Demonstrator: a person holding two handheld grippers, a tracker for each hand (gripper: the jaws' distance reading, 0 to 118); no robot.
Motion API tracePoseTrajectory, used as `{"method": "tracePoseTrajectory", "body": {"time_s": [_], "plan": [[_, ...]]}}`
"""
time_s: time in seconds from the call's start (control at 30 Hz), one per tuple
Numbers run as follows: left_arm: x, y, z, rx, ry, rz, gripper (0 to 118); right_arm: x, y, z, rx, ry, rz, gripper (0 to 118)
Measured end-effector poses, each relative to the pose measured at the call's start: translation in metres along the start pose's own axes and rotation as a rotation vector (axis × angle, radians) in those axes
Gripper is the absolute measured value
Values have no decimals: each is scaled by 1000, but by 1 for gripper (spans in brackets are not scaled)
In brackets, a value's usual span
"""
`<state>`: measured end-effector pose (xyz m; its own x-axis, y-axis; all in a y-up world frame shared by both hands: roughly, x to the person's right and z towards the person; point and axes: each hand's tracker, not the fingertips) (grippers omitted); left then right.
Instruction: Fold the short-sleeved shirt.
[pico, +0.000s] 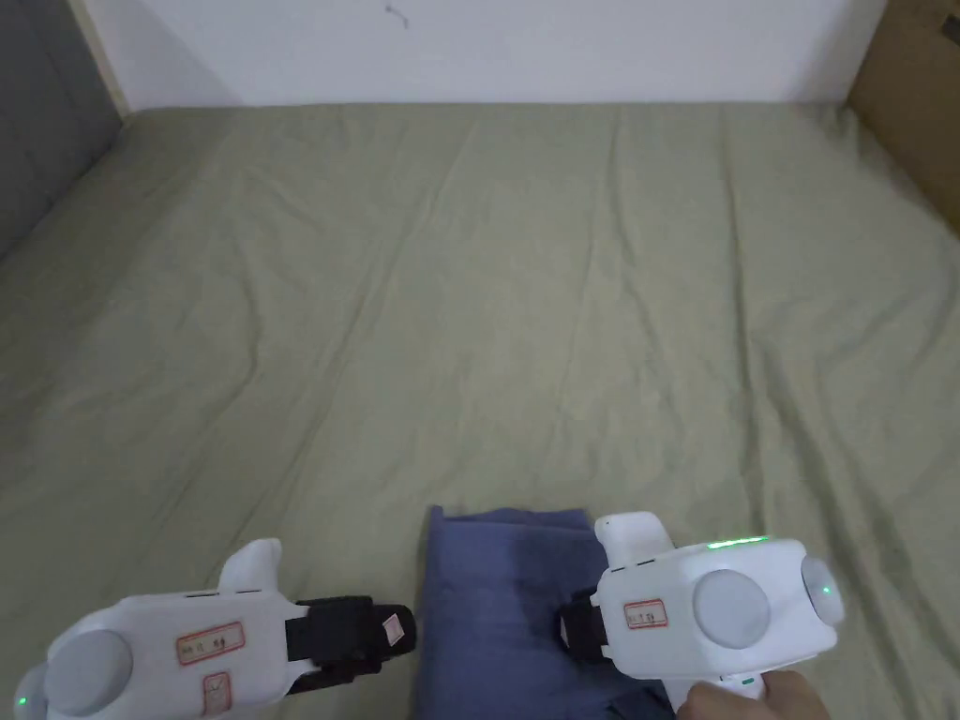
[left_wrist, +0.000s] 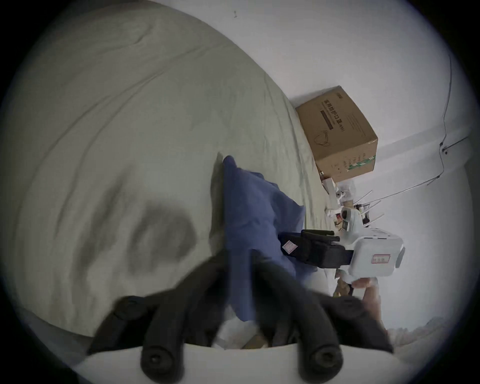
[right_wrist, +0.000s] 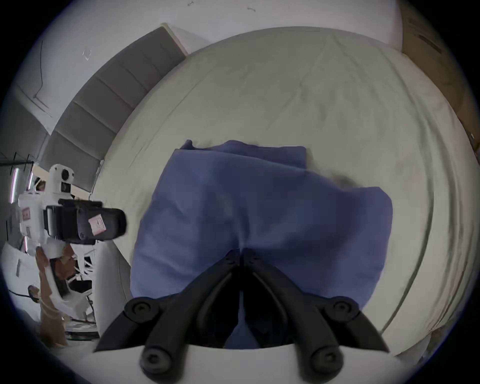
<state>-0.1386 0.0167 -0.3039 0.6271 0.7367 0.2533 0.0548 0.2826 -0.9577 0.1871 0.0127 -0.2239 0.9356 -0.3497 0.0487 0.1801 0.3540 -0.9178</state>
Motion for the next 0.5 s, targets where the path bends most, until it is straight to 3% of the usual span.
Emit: {"method": "tracePoseTrajectory", "body": {"time_s": [0.03, 0.13, 0.23, 0.3, 0.4, 0.5], "plan": [[-2, 2, -6, -21, -30, 14, 59, 2, 0, 2, 2, 9, -12, 2], [-5, 8, -31, -55, -69, 30, 97, 9, -4, 5, 11, 38, -69, 2], [-5, 16, -53, -52, -126, 61, 114, 9, -7, 5, 22, 40, -107, 2], [-8, 15, -68, -15, -254, 110, 117, 8, -6, 4, 22, 33, -86, 2], [-8, 11, -87, 10, -310, 208, 118, 5, -4, 5, 13, 23, -69, 2], [-3, 6, -98, 1, -349, 173, 118, 5, -5, 5, 14, 21, -64, 2]]}}
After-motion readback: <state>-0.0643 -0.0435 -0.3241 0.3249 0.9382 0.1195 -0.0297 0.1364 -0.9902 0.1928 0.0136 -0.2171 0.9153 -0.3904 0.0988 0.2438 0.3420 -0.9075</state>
